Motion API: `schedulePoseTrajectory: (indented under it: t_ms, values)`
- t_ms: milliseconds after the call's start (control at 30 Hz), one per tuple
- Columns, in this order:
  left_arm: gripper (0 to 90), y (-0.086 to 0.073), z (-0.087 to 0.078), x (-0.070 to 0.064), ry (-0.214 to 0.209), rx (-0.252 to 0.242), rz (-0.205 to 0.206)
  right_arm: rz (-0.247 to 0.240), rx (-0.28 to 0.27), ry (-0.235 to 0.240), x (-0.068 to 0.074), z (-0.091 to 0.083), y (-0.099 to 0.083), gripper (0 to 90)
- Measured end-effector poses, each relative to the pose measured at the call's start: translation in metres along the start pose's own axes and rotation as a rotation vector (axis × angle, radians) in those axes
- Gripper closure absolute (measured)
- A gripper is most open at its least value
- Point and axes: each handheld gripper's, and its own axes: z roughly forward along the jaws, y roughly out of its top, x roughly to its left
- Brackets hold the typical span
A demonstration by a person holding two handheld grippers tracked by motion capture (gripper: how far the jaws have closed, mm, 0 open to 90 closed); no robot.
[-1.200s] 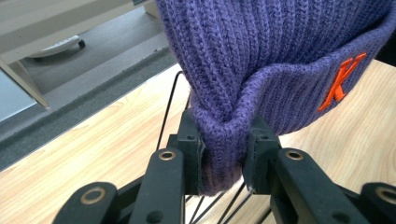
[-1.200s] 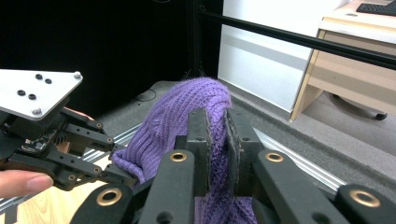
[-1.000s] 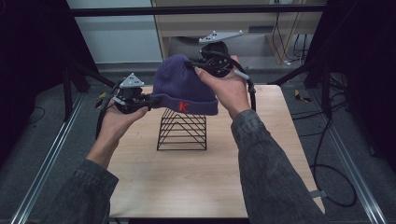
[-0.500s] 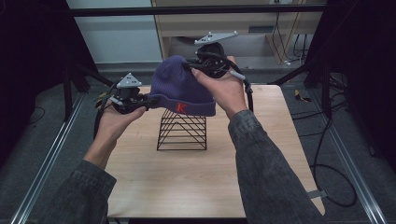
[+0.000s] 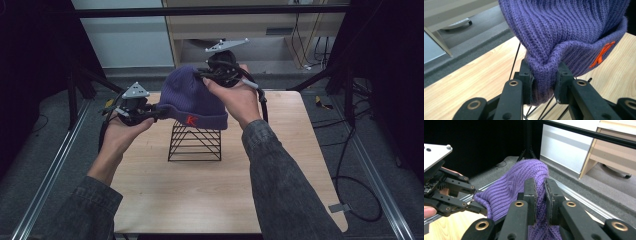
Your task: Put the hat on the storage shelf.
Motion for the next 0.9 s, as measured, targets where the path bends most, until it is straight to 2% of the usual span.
schedulePoseTrajectory:
  t_ms: [133,300,900]
  values:
    - [71.9,-0.007,0.002,0.001,-0.006,0.006,-0.021,0.008,0.017,-0.005,-0.002,0.002,-0.007,81.0]
    - [71.9,-0.013,0.007,0.002,-0.007,0.021,-0.026,0.013,0.030,0.001,-0.003,0.007,-0.014,80.9]
    - [71.9,-0.027,0.017,-0.003,-0.031,0.050,-0.020,0.016,0.069,0.007,-0.006,0.009,-0.030,80.8]
